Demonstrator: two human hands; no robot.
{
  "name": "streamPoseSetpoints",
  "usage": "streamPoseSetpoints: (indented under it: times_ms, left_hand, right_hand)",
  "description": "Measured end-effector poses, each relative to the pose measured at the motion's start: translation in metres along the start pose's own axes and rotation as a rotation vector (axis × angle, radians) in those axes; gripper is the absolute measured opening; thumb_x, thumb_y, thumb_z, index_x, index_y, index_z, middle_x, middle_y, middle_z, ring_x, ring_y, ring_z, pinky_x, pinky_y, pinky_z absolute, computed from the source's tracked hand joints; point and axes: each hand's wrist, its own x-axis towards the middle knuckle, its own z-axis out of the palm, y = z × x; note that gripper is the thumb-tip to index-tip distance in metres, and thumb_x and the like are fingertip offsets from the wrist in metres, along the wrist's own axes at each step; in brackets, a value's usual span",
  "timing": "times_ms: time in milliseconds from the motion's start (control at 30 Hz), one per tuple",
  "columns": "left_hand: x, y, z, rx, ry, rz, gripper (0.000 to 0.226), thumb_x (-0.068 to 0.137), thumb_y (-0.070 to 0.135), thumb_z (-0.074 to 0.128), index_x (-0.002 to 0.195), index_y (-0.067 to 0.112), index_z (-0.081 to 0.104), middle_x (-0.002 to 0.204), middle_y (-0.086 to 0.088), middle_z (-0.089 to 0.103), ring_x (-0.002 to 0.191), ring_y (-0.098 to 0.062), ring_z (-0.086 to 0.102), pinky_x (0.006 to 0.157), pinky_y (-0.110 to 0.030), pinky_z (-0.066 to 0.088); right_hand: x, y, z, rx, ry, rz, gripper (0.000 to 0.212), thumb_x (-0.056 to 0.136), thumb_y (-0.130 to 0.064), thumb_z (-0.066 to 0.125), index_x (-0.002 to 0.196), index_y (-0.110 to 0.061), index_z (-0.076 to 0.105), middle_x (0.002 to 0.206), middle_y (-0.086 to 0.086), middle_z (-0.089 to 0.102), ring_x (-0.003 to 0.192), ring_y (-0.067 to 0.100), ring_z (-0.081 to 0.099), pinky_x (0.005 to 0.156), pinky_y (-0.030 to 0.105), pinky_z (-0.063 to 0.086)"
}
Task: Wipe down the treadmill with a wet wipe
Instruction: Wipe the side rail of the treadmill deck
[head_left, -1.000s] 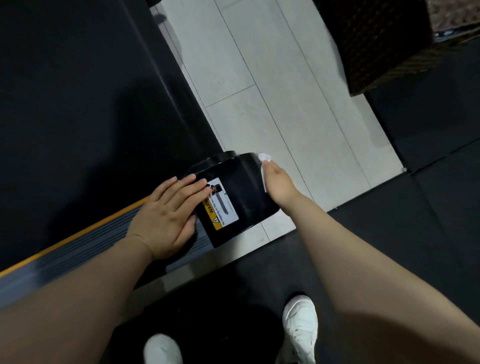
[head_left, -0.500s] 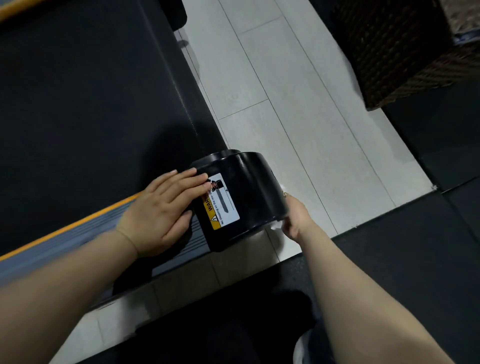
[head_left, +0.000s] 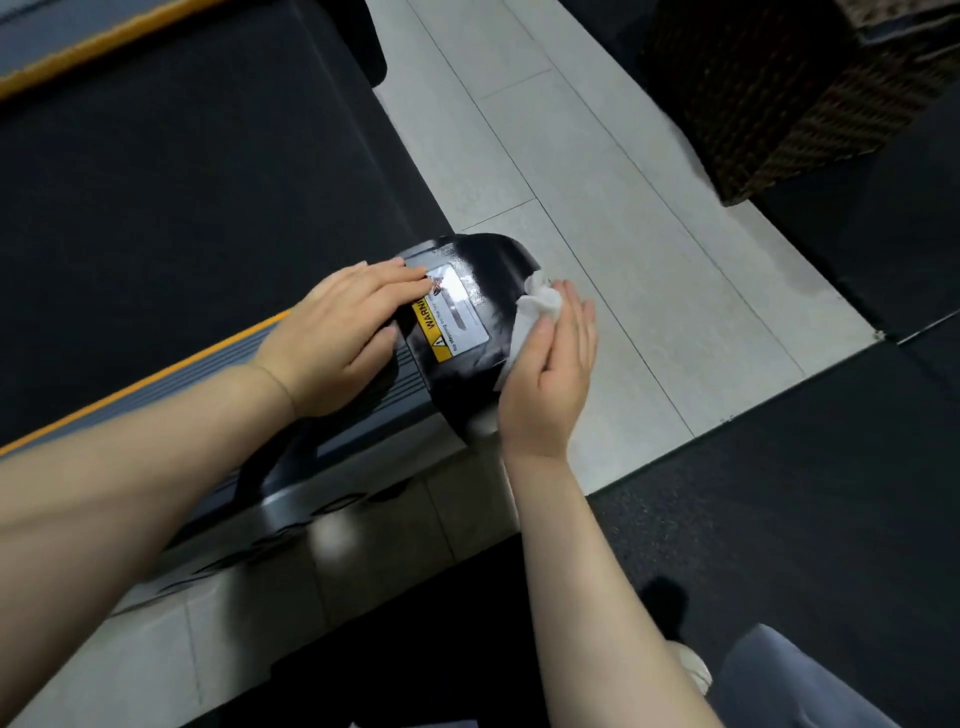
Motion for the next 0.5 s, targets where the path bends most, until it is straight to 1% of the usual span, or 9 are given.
streamPoseSetpoints:
  times_ms: [67,133,167,233,300,367,433,467,500]
  left_hand:
    - [0.000,-0.001,0.000,0.001,-0.001,-0.011,0.055,0.094,0.028,0.029,0.146,0.019,0.044,0.153,0.002,0.042,0.146,-0.015,0.030,0.123,-0.038,0.016]
    - [0.001,-0.002,0.001,-0.021,0.002,-0.010,0.056,0.093,0.029,0.029,0.146,0.020,0.044,0.153,0.003,0.042,0.146,-0.013,0.029,0.123,-0.036,0.015]
    - [0.000,-0.003,0.001,-0.031,0.006,-0.008,0.056,0.093,0.030,0.029,0.146,0.021,0.044,0.153,0.004,0.042,0.146,-0.012,0.029,0.123,-0.036,0.014]
    - [0.000,-0.005,0.002,-0.030,0.009,-0.014,0.056,0.093,0.030,0.028,0.146,0.023,0.043,0.153,0.006,0.041,0.146,-0.010,0.028,0.123,-0.034,0.013]
    - [0.000,-0.005,0.001,-0.026,0.008,-0.019,0.055,0.093,0.029,0.028,0.146,0.025,0.042,0.153,0.007,0.040,0.146,-0.010,0.027,0.122,-0.031,0.012]
    - [-0.001,-0.005,0.001,-0.041,0.000,-0.026,0.055,0.093,0.026,0.030,0.146,0.025,0.041,0.154,0.008,0.039,0.146,-0.011,0.027,0.122,-0.031,0.011]
    - [-0.001,-0.005,0.002,-0.043,-0.009,-0.025,0.055,0.092,0.026,0.030,0.147,0.026,0.040,0.154,0.007,0.040,0.146,-0.012,0.027,0.122,-0.035,0.014]
    - [0.000,-0.005,0.002,-0.035,-0.010,-0.022,0.055,0.092,0.026,0.030,0.147,0.025,0.040,0.153,0.006,0.040,0.146,-0.013,0.028,0.122,-0.037,0.016]
    - [-0.001,-0.006,0.002,-0.024,-0.009,-0.022,0.055,0.093,0.026,0.030,0.147,0.025,0.040,0.153,0.006,0.040,0.146,-0.013,0.028,0.122,-0.038,0.017]
  right_hand:
    - [-0.003,0.004,0.001,0.085,0.083,0.158,0.042,0.105,-0.029,0.026,0.139,-0.020,0.049,0.145,-0.006,0.048,0.138,0.008,0.037,0.116,0.029,0.028]
    - [0.006,0.022,0.003,0.283,0.184,0.577,0.038,0.103,-0.037,0.025,0.118,-0.021,0.057,0.117,-0.004,0.064,0.107,0.010,0.058,0.098,0.026,0.045]
    - [0.013,0.034,0.003,0.348,0.204,0.783,0.034,0.100,-0.040,0.028,0.105,-0.024,0.057,0.103,-0.007,0.065,0.091,0.010,0.059,0.085,0.024,0.049]
    - [0.023,0.045,0.000,0.420,0.165,1.054,0.029,0.094,-0.040,0.033,0.084,-0.026,0.057,0.076,-0.006,0.060,0.066,0.015,0.054,0.057,0.023,0.045]
    - [0.022,0.036,-0.003,0.441,0.166,1.140,0.027,0.092,-0.026,0.034,0.068,-0.023,0.046,0.055,-0.004,0.045,0.049,0.018,0.040,0.046,0.021,0.034]
    - [0.008,0.026,0.007,0.387,0.138,1.039,0.021,0.093,-0.027,0.032,0.085,-0.020,0.051,0.066,-0.001,0.054,0.057,0.019,0.048,0.052,0.027,0.042]
    - [-0.025,0.010,0.020,0.261,0.169,0.726,0.040,0.096,-0.034,0.029,0.131,-0.024,0.044,0.122,0.002,0.061,0.104,0.016,0.060,0.088,0.032,0.051]
    - [-0.042,-0.002,0.026,0.194,0.157,0.555,0.050,0.098,-0.034,0.028,0.147,-0.027,0.028,0.147,0.000,0.044,0.129,0.012,0.047,0.105,0.028,0.042]
    - [-0.058,-0.011,0.032,0.147,0.131,0.441,0.055,0.101,-0.029,0.027,0.154,-0.025,0.014,0.158,-0.002,0.026,0.140,0.009,0.032,0.112,0.020,0.032]
